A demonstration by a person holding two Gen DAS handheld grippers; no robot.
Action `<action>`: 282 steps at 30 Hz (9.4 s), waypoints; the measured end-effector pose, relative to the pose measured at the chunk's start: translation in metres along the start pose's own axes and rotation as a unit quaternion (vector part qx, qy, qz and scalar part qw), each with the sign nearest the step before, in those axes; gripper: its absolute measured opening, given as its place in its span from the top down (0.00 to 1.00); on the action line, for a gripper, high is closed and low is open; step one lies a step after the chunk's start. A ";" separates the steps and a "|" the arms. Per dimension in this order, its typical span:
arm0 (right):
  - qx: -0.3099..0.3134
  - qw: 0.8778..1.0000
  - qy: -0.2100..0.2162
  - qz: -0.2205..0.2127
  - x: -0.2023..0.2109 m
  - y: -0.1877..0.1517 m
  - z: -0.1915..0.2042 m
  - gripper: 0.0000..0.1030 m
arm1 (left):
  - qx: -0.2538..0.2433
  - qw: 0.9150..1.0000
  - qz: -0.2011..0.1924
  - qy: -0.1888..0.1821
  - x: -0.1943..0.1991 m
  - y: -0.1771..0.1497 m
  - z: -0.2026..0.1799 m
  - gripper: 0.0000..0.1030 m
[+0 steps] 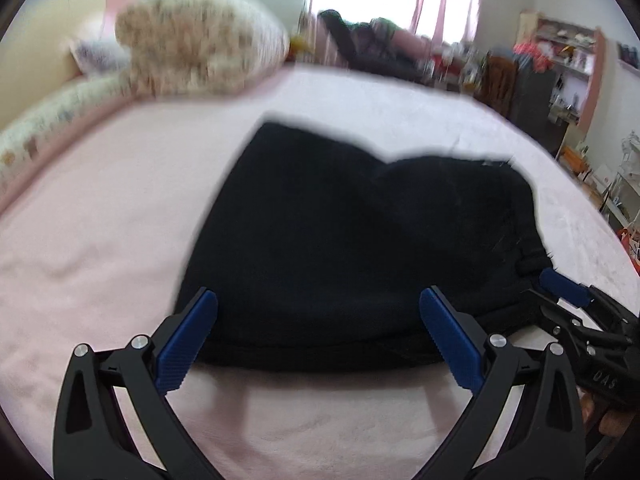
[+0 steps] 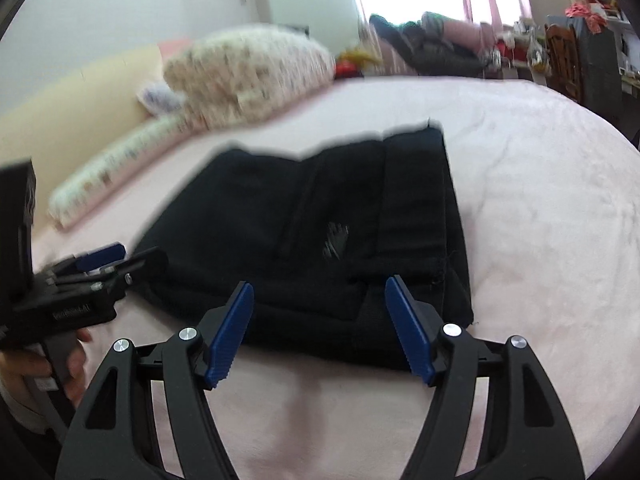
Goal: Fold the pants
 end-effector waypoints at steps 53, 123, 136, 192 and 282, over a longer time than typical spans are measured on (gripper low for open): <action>-0.041 0.993 0.112 0.006 0.027 0.047 -0.027 0.21 | 0.043 0.985 -0.010 -0.167 0.013 0.057 0.015 0.02; -0.220 0.932 0.222 0.185 -0.062 0.047 -0.111 0.12 | 0.131 0.953 0.180 -0.206 -0.085 0.078 0.083 0.02; -0.160 0.946 0.190 0.210 -0.070 0.040 -0.092 0.08 | 0.106 0.946 0.198 -0.233 -0.091 0.073 0.065 0.02; -0.246 0.929 0.276 -0.001 -0.066 0.130 -0.132 0.68 | 0.134 0.962 -0.009 -0.237 -0.054 0.155 0.051 0.91; 0.031 0.981 -0.168 -0.093 0.065 -0.045 0.039 0.04 | -0.046 0.995 -0.075 0.049 0.054 -0.057 0.010 0.02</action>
Point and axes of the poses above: each gripper's, at about its wrist camera, not at the fingertips, and x roughly against the way its jaws point, z to its left, y to its top, the point moved 6 cm from there along -x, roughly the way its jaws point, and after that the axes turned 3 degrees about z, right-handed, at the moved point
